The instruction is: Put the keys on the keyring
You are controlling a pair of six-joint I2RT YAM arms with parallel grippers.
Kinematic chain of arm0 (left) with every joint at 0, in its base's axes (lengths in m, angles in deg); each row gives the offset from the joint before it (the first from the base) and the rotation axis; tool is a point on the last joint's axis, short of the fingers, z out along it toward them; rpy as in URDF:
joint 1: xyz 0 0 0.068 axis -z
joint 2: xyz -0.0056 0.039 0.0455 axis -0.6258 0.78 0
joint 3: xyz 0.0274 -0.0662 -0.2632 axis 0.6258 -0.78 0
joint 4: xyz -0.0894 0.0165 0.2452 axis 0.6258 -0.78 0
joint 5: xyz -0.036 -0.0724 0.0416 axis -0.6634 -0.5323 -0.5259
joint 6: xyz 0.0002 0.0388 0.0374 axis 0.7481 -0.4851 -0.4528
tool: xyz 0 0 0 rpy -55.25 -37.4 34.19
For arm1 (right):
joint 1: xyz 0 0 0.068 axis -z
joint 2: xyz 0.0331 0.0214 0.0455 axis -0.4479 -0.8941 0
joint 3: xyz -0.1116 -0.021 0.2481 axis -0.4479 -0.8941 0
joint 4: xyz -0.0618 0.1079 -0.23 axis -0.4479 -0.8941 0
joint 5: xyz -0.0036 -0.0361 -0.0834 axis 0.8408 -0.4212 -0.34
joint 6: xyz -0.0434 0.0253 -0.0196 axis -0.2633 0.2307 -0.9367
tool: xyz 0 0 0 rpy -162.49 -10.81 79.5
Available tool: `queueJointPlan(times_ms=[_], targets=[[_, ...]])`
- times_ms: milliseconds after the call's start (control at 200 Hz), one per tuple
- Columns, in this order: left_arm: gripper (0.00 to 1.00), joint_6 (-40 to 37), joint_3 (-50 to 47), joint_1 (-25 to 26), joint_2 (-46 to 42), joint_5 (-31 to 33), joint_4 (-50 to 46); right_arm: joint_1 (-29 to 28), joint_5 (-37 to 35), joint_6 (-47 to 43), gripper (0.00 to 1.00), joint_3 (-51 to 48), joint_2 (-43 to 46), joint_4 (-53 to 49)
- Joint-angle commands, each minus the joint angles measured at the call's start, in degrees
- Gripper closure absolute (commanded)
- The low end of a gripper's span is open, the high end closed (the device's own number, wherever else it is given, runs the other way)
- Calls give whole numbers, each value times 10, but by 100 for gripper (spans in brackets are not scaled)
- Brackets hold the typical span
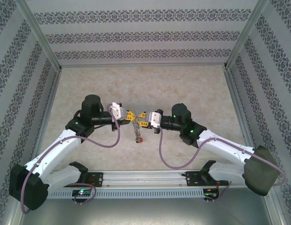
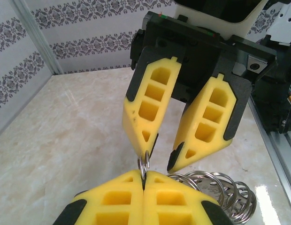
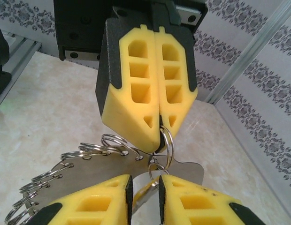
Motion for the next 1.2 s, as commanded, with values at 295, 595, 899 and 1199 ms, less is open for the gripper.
queueJointPlan(times_ms=[295,595,899,1199], targets=[[100,18,-2,5,-4,-40,51,8,19,26,75,-7,10,74],[100,25,-3,5,-9,-43,58,-4,43,27,79,17,-21,66],[100,29,-11,5,-9,-48,81,-7,40,27,81,24,-30,56],[100,5,-15,6,-20,-54,69,-6,51,29,83,33,-43,39]])
